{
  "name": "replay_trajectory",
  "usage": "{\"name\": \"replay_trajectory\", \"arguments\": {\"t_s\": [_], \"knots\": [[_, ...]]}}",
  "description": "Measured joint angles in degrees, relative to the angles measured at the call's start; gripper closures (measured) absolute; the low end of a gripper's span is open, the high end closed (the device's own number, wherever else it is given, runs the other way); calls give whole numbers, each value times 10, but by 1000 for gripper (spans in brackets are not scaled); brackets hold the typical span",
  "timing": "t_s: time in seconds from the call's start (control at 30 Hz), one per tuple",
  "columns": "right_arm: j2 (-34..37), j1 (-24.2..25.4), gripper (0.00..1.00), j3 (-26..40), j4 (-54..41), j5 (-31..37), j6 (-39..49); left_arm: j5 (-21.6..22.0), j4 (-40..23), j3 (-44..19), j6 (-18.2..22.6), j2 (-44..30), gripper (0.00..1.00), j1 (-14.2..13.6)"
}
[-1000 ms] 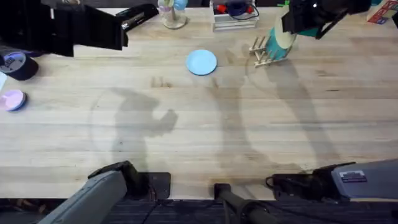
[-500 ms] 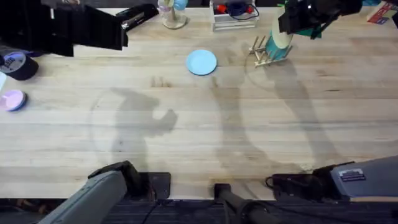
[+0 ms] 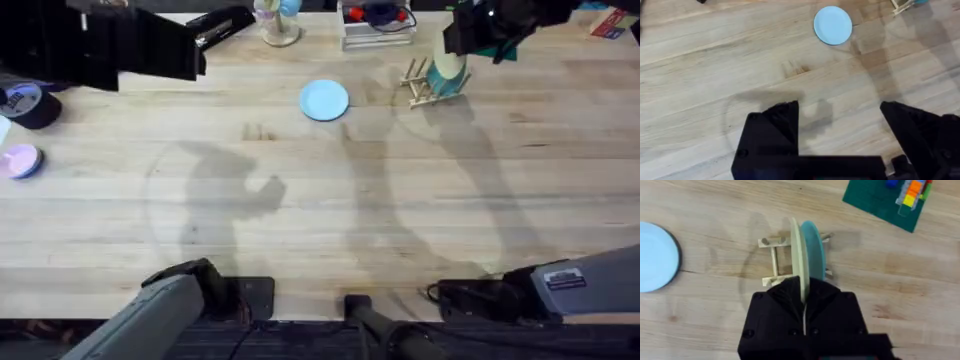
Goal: Pick up the plates from the table one by one and place each into a slot on the dish rack.
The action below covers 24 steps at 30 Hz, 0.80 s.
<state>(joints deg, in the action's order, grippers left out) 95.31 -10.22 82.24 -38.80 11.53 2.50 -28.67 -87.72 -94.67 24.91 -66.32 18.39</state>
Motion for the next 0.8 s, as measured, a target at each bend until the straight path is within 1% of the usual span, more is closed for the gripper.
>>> {"name": "replay_trajectory", "arguments": {"t_s": [0.4,0.8], "knots": [[38,0,972,0,7,-13,0,0,0,0,0,0,6,0],[52,0,972,0,7,-13,0,0,0,0,0,0,6,0]]}}
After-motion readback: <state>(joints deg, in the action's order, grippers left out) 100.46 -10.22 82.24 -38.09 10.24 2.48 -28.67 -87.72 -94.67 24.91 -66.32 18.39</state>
